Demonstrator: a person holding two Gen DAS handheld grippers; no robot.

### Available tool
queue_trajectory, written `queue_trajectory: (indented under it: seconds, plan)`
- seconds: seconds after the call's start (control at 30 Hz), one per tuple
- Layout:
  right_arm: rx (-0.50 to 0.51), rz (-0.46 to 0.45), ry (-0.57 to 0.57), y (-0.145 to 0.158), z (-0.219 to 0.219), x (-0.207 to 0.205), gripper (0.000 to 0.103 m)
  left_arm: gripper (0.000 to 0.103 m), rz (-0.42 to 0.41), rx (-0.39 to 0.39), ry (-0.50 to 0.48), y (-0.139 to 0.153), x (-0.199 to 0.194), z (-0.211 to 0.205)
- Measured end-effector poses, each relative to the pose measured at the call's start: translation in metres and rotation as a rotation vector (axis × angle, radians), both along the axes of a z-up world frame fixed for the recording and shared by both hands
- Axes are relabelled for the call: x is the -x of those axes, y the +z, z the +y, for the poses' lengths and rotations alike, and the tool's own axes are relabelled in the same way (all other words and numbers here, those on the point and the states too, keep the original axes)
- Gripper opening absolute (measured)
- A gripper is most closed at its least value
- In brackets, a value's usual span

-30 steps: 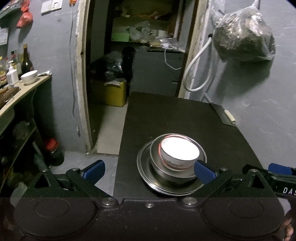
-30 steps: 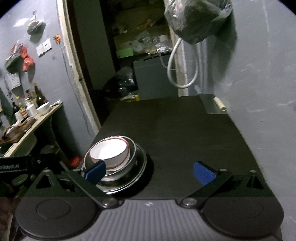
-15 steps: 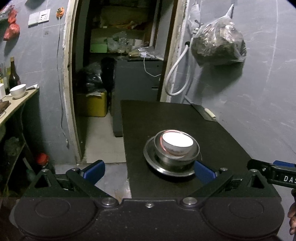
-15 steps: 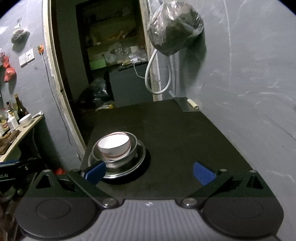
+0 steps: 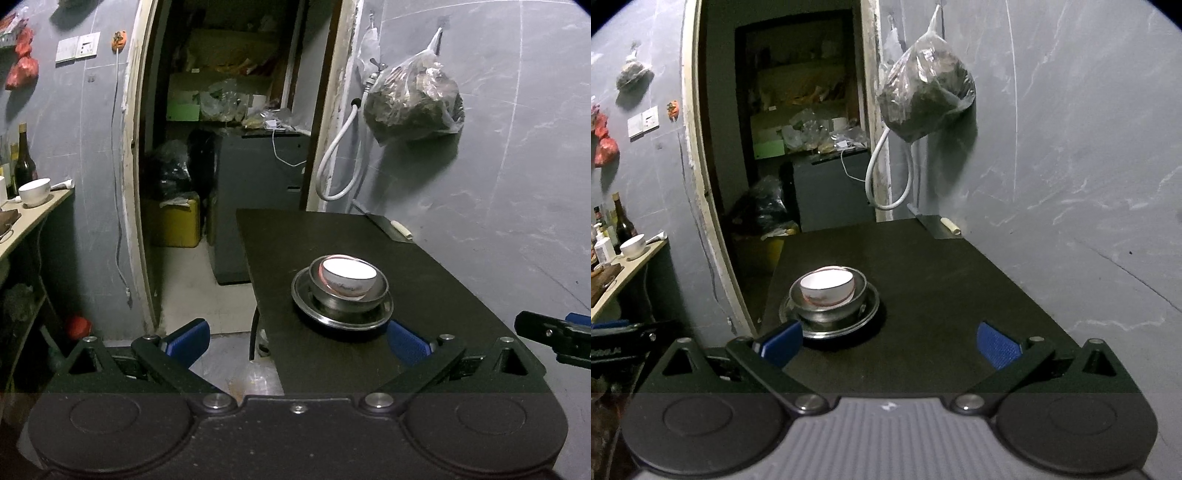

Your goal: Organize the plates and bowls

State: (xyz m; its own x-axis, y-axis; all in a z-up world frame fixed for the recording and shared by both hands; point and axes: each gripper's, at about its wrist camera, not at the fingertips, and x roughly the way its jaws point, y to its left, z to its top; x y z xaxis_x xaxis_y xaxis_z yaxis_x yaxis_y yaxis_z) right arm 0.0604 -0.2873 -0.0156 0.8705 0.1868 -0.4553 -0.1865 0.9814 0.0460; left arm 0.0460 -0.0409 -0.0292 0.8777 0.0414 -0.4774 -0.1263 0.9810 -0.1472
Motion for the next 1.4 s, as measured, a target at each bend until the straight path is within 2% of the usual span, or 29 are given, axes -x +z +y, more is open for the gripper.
queue_trajectory:
  seconds: [0.3, 0.53, 0.87, 1.4]
  plan:
    - [0.028, 0.031, 0.021, -0.011, 0.003, 0.035, 0.103, 0.102, 0.023, -0.012, 0.005, -0.011, 0.027, 0.008]
    - [0.104, 0.022, 0.06, -0.01, 0.015, 0.039, 0.103, 0.102, 0.039, -0.044, -0.002, -0.008, 0.031, 0.005]
    - [0.046, 0.059, 0.02, -0.017, -0.002, 0.03, 0.103, 0.102, 0.074, -0.032, -0.066, -0.017, 0.024, -0.007]
    - [0.057, 0.08, 0.035, -0.02, -0.004, 0.024, 0.103, 0.102, 0.083, -0.032, -0.066, -0.02, 0.02, -0.01]
